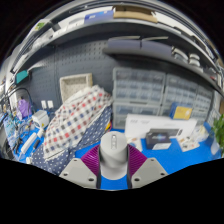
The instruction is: Arrange mouse
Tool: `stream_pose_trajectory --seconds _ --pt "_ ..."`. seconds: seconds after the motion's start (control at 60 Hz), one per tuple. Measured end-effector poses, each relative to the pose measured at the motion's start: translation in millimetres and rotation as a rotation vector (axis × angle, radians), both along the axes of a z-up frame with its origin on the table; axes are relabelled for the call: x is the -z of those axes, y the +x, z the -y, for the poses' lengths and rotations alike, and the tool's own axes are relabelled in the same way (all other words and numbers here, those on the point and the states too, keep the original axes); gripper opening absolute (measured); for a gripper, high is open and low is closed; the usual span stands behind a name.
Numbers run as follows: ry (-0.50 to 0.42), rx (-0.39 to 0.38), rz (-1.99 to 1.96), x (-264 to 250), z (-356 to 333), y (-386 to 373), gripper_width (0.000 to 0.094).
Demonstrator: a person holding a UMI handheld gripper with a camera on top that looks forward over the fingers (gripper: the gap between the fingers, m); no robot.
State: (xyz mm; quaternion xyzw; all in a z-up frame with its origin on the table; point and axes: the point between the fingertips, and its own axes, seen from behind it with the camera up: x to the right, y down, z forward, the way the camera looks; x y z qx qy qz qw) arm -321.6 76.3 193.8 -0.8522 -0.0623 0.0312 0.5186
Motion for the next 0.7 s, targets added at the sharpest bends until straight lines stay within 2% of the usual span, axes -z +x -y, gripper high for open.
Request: stream_pose_trajectory --seconds 0.117,0.217,0.383,0.55,0.7 --pt "0.083 0.026 0.063 -54 12 74 0.0361" --pt "0.090 0.057 0.077 -56 28 137 0.0359" --pt "-0.046 0.078 0.058 30 49 208 0.0359" --pt "-0.202 0.080 0.065 125 73 237 0.0358" --pt "-0.306 0.080 0.024 181 94 239 0.0358"
